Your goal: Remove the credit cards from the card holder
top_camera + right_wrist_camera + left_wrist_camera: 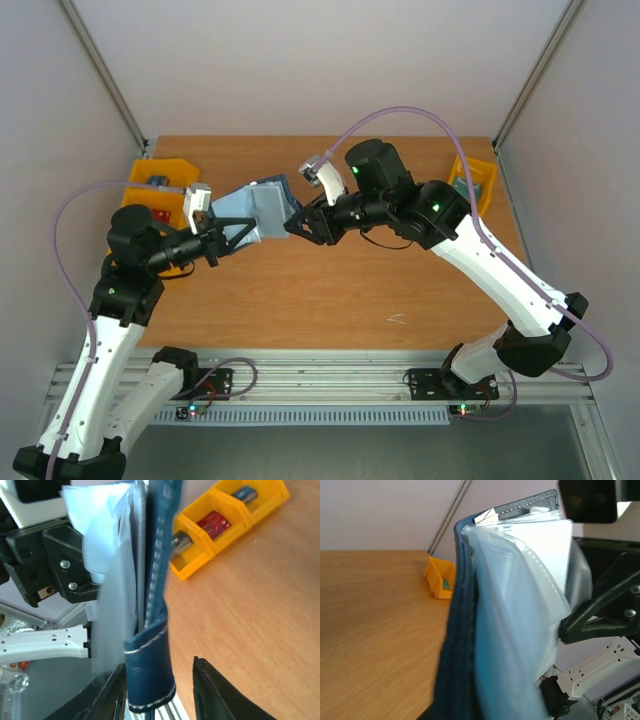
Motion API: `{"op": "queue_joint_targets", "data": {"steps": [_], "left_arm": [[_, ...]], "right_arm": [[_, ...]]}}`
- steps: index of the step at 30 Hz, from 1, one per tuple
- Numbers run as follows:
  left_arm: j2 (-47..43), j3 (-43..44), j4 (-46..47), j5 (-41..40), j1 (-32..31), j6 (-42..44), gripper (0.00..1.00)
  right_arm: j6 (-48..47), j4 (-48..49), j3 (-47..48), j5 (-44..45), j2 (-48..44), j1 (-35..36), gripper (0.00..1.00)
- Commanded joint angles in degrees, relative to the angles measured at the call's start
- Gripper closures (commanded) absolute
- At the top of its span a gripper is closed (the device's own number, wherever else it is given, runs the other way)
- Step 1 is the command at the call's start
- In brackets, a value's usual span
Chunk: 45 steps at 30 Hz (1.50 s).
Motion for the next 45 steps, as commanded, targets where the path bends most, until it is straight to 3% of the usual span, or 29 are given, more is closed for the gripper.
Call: {"op": "queue_joint_targets", "data": {"steps": [1,8,13,17,23,35,39,45], "left_arm": [[-0.7,-0.3,7.5,3.1,0.3,-0.4,1.0],[-1.0,-0.8,9.9,5.6,0.2,0.5,1.0],[-1.6,-1.8,13.1,7.5,-0.1,1.8,1.0],[-2.1,-3.1,15.1,7.1,-0.1,-0.6,1.0],[-3.3,-6.5,16.9,4.5,-0.1,-6.1,1.0],[-3.1,-6.9,18.8,4.4,-0.1,-8.0,1.0],[-3.2,-7.0,18.8,4.7,-0.1,-7.9,1.0],[-3.0,-5.9,18.6,5.0,-0.1,-6.3,1.0]], "right_arm": [[-2.8,-1.8,0.3,1.0,-0.9,0.4,0.67],[-2.6,-2.4,1.1,1.8,-0.4,0.4,0.73],[-3.0,-3.6,5.3,2.3,3.1,1.0,0.62],[-2.8,-1.0,6.2,0.3,4.1,1.6,0.52],[-2.1,1.6,6.6,-1.9,4.3,1.7,0.45],[-3.1,0.9,9.0,-2.4,6.2,1.6,0.4],[-3.2,-1.6,10.2,-2.9,3.3,-1.7,0.36],[-1.8,-2.6,7.2,-0.9,1.4,-2.7,0.42]]}}
